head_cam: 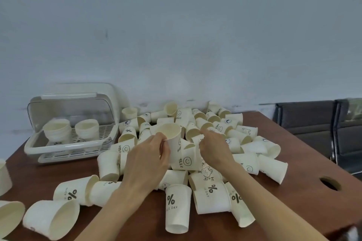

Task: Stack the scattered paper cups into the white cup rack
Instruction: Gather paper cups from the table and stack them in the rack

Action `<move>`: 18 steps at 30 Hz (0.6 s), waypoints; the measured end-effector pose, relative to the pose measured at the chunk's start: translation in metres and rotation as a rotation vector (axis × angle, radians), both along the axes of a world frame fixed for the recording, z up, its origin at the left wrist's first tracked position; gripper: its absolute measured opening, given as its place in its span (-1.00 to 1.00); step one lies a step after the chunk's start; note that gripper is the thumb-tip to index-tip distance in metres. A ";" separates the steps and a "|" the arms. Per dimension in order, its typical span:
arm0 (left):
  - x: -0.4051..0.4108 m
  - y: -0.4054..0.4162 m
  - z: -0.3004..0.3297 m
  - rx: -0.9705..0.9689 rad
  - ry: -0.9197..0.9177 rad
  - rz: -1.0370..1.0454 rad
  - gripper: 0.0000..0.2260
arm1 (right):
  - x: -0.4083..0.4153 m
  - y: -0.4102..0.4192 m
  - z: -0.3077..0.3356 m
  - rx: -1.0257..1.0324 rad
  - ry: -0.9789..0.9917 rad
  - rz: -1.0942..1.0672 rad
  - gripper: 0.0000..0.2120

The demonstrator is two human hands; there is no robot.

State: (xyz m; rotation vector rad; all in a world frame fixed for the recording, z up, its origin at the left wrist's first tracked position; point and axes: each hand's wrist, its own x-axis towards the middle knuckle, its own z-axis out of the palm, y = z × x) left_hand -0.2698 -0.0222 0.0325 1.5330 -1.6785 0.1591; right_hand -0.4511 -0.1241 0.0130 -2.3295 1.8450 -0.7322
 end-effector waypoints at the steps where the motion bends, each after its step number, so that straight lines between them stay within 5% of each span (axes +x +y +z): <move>1: -0.001 -0.003 0.000 0.006 0.012 0.002 -0.91 | 0.001 -0.005 -0.001 0.007 0.007 -0.002 -0.67; 8: 0.003 -0.033 -0.001 0.038 0.070 0.034 -0.91 | 0.018 -0.068 0.003 0.069 0.015 -0.023 -0.63; 14: 0.017 -0.057 -0.008 0.040 0.105 0.071 -0.94 | 0.027 -0.145 0.009 0.127 0.028 -0.072 -0.90; 18: 0.029 -0.071 -0.015 0.036 0.110 0.063 -0.94 | 0.030 -0.190 -0.001 0.213 0.062 -0.077 -0.73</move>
